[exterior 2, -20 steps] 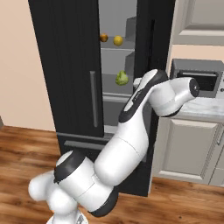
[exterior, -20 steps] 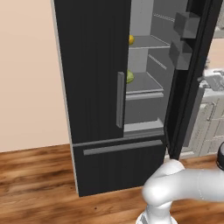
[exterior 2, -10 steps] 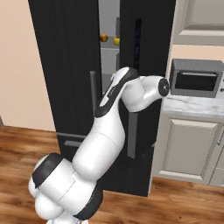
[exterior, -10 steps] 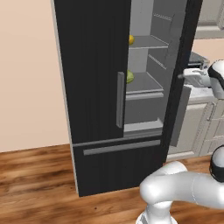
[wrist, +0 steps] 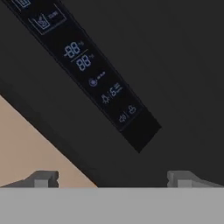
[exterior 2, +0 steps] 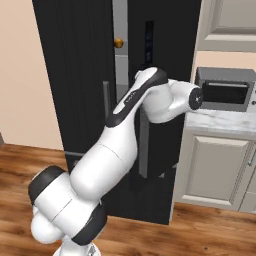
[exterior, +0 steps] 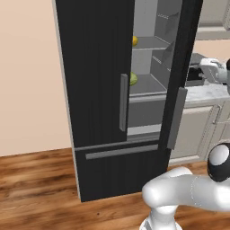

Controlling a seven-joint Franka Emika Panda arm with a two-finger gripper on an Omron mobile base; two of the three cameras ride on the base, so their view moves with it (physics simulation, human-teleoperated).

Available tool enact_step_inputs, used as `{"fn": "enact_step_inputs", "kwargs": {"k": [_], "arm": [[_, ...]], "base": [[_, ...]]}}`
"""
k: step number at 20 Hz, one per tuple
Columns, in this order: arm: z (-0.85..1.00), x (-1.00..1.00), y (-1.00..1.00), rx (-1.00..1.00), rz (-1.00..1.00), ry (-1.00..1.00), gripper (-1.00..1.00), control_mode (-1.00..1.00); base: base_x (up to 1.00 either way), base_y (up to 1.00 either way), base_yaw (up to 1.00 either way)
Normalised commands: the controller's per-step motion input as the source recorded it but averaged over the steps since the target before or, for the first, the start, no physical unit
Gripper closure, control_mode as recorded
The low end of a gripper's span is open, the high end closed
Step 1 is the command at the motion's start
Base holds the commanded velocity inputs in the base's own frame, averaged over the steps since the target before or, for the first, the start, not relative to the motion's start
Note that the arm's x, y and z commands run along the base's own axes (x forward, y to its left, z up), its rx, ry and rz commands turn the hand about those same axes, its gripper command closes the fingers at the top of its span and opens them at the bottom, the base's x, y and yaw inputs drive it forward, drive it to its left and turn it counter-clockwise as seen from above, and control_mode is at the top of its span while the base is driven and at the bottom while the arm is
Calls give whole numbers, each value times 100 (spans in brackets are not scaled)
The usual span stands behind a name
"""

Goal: Place the pear in the correct fridge rack based on whether it is a fruit or vegetable. Finally, close the fridge door.

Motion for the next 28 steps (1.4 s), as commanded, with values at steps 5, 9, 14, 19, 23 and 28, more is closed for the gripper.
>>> {"fn": "enact_step_inputs", "kwargs": {"k": [5,9,14,19,23,28], "arm": [[18,38,-38,6,-11,0,-100,-100],[-14,98,17,6,-18,0,-100,-100],[-48,92,64,9,-16,0,-100,-100],[-10,98,65,15,-9,0,-100,-100],[1,100,55,12,-5,0,-100,-100],[25,92,26,7,-6,0,-100,-100]], "base": [[0,0,0],[0,0,0],[0,0,0],[0,0,0],[0,0,0],[0,0,0]]}}
